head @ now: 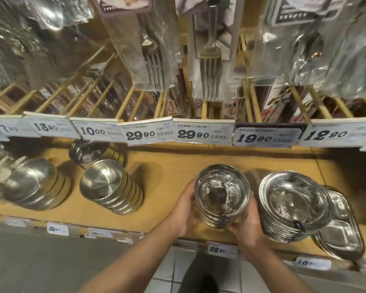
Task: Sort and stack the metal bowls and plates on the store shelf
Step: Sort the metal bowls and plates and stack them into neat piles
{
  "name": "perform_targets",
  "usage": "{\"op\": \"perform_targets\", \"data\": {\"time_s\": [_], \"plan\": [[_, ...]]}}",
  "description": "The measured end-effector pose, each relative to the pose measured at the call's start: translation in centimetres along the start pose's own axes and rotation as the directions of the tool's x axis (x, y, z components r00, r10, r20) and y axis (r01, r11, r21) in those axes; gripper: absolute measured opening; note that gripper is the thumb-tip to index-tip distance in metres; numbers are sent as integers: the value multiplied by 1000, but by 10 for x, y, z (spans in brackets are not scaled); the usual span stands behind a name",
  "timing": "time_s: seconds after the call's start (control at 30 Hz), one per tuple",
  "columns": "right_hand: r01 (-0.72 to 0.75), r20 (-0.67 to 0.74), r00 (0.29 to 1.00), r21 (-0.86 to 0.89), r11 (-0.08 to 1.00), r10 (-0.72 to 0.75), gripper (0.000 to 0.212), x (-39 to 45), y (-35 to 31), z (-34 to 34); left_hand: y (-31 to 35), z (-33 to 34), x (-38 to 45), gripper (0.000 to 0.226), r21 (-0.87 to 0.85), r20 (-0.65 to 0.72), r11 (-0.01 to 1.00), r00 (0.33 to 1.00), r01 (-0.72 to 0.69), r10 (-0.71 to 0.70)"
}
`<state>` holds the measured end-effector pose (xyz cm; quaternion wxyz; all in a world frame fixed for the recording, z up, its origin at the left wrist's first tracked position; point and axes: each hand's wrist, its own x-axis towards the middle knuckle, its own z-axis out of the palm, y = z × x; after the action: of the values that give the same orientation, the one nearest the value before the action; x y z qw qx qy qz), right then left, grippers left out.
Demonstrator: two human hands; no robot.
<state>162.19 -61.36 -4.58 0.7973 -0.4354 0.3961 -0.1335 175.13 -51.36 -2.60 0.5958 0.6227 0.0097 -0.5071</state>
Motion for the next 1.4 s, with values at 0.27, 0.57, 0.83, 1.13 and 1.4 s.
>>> {"op": "perform_targets", "data": {"time_s": [0.27, 0.57, 0.83, 1.13, 1.4], "plan": [[21, 29, 999, -49, 999, -19, 65, -6, -1, 1, -6, -4, -10, 58, 15, 34, 999, 999, -35, 35], [34, 94, 995, -103, 994, -24, 57, -26, 3, 28, -10, -31, -38, 60, -29, -34, 996, 996, -80, 79], [-43, 112, 992, -142, 989, 59, 59, -51, 30, 65, -24, -75, -78, 67, -91, -94, 991, 991, -100, 91], [-45, 155, 985, -217, 975, 79, 64, -97, 75, 149, -42, -167, -134, 71, -127, -146, 990, 988, -62, 43], [57, 345, 938, -218, 974, 22, 31, -121, 114, 240, -31, -266, -184, 75, -153, -202, 982, 976, -110, 78]]}}
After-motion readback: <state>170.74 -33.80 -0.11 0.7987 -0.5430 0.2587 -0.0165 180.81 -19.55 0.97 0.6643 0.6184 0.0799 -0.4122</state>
